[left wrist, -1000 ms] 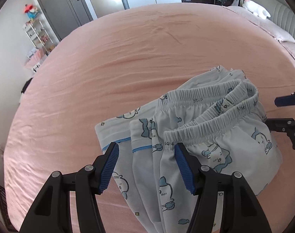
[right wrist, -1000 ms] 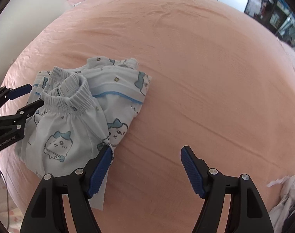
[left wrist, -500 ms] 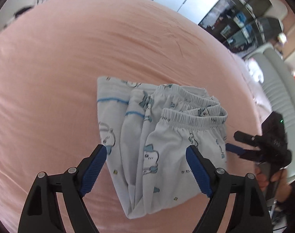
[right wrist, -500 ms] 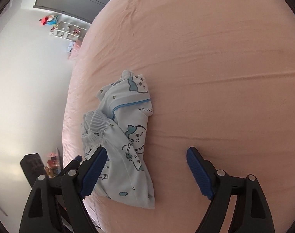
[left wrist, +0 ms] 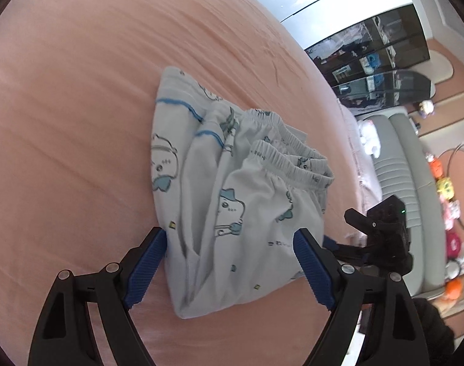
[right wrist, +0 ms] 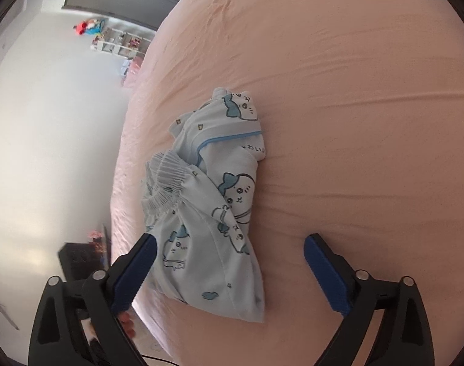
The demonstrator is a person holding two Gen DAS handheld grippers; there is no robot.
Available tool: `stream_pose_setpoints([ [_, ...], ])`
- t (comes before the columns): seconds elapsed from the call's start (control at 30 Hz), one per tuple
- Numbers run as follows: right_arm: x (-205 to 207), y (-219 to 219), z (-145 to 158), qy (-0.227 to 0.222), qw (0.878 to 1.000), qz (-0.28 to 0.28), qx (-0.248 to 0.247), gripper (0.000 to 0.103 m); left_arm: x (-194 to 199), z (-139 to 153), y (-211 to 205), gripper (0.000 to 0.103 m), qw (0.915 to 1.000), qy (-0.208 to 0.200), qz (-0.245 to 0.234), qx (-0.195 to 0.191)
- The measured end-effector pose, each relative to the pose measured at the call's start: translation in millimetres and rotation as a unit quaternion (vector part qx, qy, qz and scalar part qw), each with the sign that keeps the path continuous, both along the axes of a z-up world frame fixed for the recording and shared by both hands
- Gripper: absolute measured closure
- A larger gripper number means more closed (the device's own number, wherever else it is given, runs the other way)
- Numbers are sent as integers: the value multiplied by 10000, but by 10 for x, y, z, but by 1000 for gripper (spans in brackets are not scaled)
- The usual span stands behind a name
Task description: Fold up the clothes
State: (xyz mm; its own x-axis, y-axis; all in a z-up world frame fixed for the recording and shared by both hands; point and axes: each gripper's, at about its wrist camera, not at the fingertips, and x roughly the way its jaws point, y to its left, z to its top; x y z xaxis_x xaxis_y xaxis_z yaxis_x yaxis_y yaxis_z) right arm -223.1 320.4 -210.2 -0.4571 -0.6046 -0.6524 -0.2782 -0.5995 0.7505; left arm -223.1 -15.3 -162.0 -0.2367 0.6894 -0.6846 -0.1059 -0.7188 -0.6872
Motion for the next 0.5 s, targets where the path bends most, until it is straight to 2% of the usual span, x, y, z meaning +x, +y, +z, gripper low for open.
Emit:
stream_pose_setpoints([
  [0.1, 44, 31, -98, -38, 9994, -73, -330, 2, 61, -11, -48, 12, 9995, -117, 103, 279],
  [0.2, 29, -69, -130, 11, 9990, 27, -437, 2, 12, -40, -8, 8, 9985, -176, 211, 482],
  [0.33, -26, -188, -172, -19, 9976, 169, -670, 2, -69, -58, 111, 6, 9983, -179, 233, 501],
  [0.5, -173, -346, -194, -16, 9984, 154, -536, 0, -88, -67, 184, 1, 9983, -159, 257, 502],
])
